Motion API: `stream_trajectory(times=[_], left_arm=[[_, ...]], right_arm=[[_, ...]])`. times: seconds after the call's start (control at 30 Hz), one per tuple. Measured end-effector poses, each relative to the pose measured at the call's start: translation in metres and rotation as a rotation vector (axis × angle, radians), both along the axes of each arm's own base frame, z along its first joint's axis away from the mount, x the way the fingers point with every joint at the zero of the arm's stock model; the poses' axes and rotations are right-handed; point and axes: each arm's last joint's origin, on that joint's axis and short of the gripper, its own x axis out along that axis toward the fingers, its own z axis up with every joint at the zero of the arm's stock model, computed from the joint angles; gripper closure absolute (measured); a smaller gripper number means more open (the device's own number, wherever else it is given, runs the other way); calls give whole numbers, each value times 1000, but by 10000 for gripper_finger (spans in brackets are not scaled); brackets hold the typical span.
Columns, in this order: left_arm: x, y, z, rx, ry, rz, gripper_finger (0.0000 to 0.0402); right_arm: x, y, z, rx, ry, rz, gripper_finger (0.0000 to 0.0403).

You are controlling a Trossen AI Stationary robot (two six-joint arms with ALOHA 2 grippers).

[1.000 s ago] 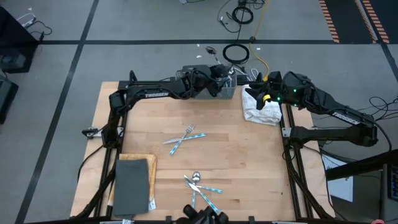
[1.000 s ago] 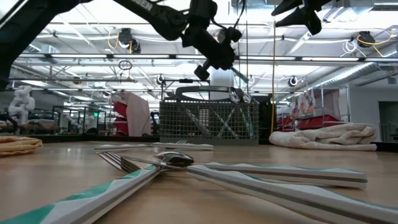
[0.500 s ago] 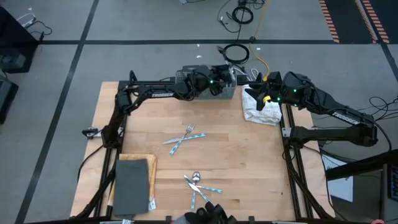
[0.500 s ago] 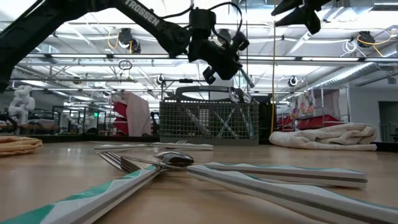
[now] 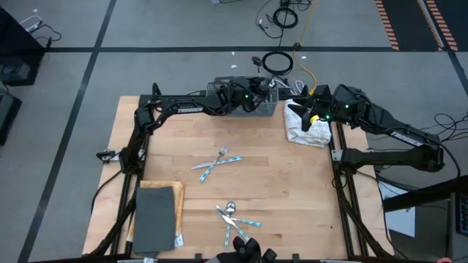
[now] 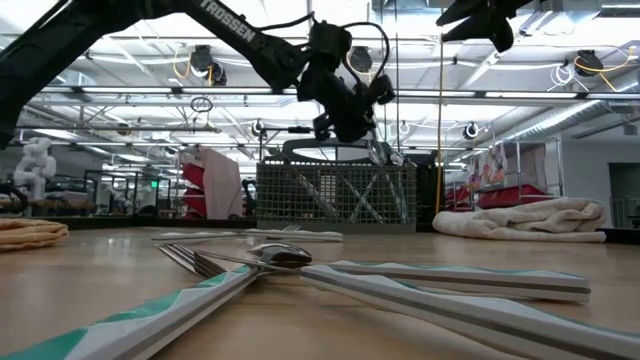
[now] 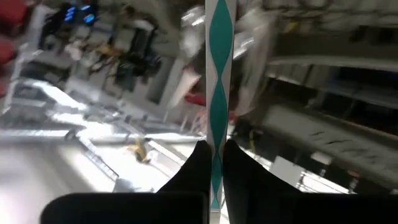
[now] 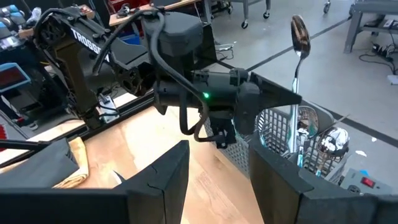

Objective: Sort silverware
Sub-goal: Put the top blue spoon into the gray silverware rack

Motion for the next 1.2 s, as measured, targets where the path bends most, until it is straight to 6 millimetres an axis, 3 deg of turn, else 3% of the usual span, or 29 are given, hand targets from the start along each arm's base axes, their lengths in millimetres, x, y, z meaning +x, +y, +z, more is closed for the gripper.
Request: stream_trajectory(times=[0.8,1.07,1.2], left_arm=[[10,-17,-3,-26,-20,-121,384],[20,-12,-28,-10,-48,-110,384],[19,-10,-30,-5,-38,-87,384]], right_arm=[[0,0,1,-62,16,19,250],[2,3,1,-48,11,83,250],[2,5,1,-51,13,95,250]])
